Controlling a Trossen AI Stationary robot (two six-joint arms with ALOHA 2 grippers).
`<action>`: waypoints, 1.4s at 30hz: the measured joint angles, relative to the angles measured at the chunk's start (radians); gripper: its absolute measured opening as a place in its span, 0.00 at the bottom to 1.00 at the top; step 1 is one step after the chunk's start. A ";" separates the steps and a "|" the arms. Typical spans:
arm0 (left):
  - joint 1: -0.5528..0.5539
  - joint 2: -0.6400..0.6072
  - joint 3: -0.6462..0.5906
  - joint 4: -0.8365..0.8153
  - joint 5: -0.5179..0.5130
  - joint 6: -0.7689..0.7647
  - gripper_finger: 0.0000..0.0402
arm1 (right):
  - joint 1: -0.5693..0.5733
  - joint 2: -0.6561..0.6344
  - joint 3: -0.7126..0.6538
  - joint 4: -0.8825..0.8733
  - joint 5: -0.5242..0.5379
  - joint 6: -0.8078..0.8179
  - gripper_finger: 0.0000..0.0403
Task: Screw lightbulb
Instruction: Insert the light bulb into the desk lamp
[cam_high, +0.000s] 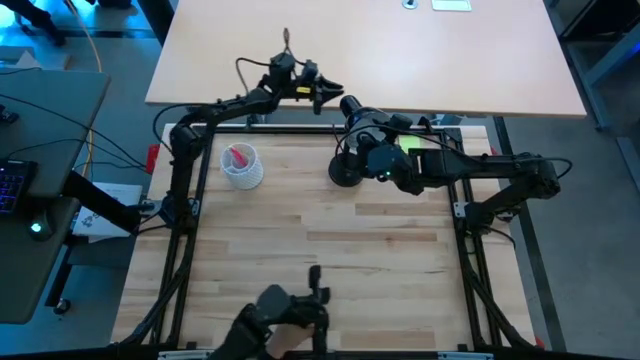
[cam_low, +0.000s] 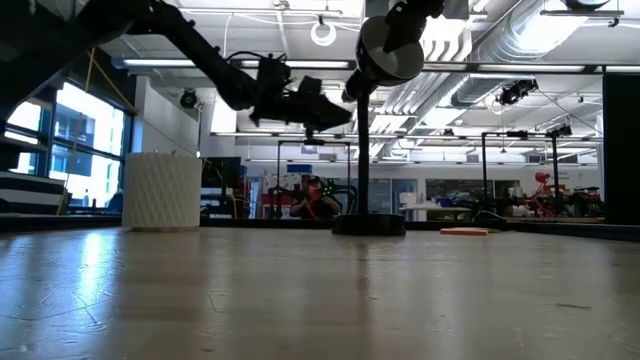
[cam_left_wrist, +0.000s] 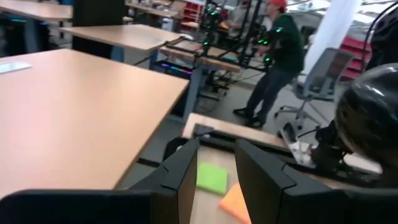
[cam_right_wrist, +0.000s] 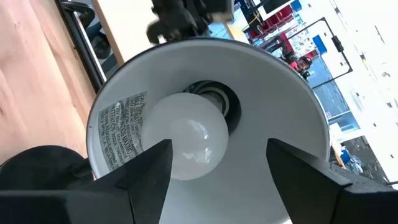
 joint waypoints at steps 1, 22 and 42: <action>-0.009 0.015 0.027 -0.001 -0.002 -0.005 0.26 | 0.000 0.000 0.000 0.000 -0.001 0.002 0.64; -0.111 0.044 0.130 -0.067 0.117 -0.030 0.26 | -0.018 -0.001 0.000 0.083 -0.021 -0.092 0.64; -0.116 0.044 0.130 -0.104 0.274 -0.007 0.10 | -0.013 -0.002 0.001 0.119 0.063 -0.139 0.64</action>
